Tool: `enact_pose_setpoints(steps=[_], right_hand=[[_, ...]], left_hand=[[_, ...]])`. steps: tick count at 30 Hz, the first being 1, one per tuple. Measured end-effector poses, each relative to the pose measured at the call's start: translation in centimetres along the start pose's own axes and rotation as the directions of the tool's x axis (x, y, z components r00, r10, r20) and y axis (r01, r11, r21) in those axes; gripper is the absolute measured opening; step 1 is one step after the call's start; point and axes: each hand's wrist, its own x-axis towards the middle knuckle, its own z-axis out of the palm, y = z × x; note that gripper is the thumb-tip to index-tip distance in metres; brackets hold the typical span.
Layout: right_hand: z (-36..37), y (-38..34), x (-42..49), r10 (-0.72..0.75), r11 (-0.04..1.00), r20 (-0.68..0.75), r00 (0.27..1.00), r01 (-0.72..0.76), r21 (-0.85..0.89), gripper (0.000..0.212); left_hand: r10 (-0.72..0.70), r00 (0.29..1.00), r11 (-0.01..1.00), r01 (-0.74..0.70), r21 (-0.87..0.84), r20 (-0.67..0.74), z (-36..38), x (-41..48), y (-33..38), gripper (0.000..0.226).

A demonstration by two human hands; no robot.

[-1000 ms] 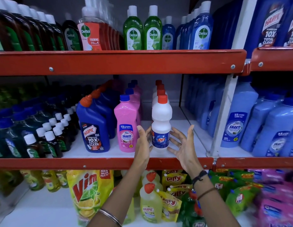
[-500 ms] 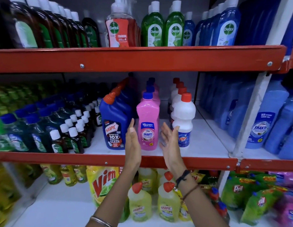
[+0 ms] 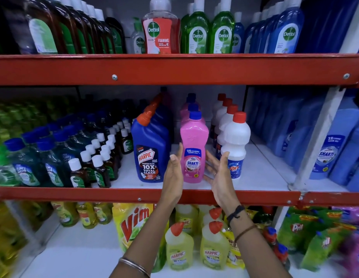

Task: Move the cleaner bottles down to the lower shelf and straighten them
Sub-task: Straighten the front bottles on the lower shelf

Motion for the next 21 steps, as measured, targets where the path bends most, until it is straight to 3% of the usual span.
enact_pose_setpoints(steps=[2,5,9,15,18,21], right_hand=[[0.0,0.0,0.0,-0.013,1.000,-0.009,1.000,0.013,-0.010,0.081],[-0.2,0.1,0.1,-0.014,1.000,-0.004,1.000,0.014,-0.010,0.082],[-0.1,0.2,0.1,-0.005,1.000,0.005,1.000,0.005,-0.006,0.089],[0.1,0.4,-0.3,-0.034,0.999,0.015,0.999,0.034,0.007,0.097],[0.6,1.2,-1.4,-0.164,0.986,-0.058,0.985,0.164,-0.007,0.100],[1.2,3.2,-2.7,-0.350,0.937,-0.154,0.924,0.347,-0.042,0.084]], left_hand=[[-0.006,1.000,1.000,0.006,0.002,0.001,0.1,-0.3,0.6,0.053],[0.019,1.000,1.000,-0.019,0.015,0.019,-0.1,-0.4,0.8,0.070],[0.019,0.999,1.000,-0.019,-0.002,0.037,-0.1,-0.4,0.6,0.053],[0.015,1.000,0.999,-0.015,-0.030,0.012,-0.5,-0.5,0.5,0.057],[0.086,0.993,0.993,-0.091,-0.071,-0.078,-0.8,-1.5,0.3,0.059],[0.239,0.927,0.957,-0.275,-0.090,-0.291,-2.2,-3.1,-0.3,0.060]])
